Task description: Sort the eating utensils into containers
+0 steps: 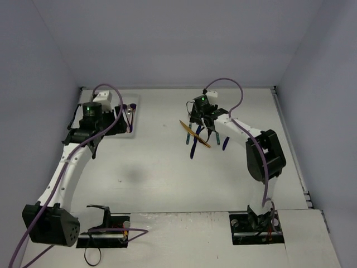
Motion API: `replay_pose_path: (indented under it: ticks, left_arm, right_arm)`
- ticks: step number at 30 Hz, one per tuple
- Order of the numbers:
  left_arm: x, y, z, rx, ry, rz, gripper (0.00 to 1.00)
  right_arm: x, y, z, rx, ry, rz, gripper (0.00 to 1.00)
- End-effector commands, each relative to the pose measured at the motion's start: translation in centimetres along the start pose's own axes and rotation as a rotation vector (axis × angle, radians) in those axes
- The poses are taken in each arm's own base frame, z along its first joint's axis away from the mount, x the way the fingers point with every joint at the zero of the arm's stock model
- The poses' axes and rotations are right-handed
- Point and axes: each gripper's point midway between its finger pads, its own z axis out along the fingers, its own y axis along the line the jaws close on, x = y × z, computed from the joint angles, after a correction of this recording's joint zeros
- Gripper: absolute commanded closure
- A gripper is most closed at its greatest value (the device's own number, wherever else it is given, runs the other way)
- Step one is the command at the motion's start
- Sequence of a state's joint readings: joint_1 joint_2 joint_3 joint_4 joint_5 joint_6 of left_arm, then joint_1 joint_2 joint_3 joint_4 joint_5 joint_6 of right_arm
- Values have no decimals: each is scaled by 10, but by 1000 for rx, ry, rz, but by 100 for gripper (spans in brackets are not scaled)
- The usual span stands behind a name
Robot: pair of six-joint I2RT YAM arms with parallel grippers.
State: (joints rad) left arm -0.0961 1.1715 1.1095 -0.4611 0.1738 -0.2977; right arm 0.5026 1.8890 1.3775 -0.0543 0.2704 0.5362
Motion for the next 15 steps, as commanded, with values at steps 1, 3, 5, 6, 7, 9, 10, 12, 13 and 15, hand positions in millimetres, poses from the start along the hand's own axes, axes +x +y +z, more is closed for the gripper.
replay_pose_path:
  ticks: [1,3,5,6,7,9,10,12,13,15]
  left_arm:
    - [-2,23,-4,-91,-78,42,39]
    - [-5,22,-8,-85,-102,39,39]
    - [-7,20,-6,-78,-108,37,39]
    - [-7,20,-5,-78,-104,38,39]
    - [-7,19,-4,-75,-99,40,39]
    - [-8,17,-3,-65,-94,38,39]
    - [-7,16,-3,-60,-93,37,39]
    - [-7,16,-2,-56,-92,32,39]
    - [-8,16,-3,-58,-94,31,39]
    - [-8,17,-3,-62,-95,30,39]
  right_arm:
    - [-18,21,20,-34,-36,4,45]
    - [-14,26,30,-34,-24,8,45]
    - [-11,30,38,-30,-19,15,46]
    - [-9,30,41,-25,-17,22,46]
    - [-7,30,46,-16,-15,26,47]
    - [-3,31,52,-7,-9,29,48]
    - [-2,31,55,-4,-7,31,48]
    - [4,33,62,0,5,25,49]
    - [7,34,65,-1,11,23,50]
    - [13,37,71,-4,22,17,51]
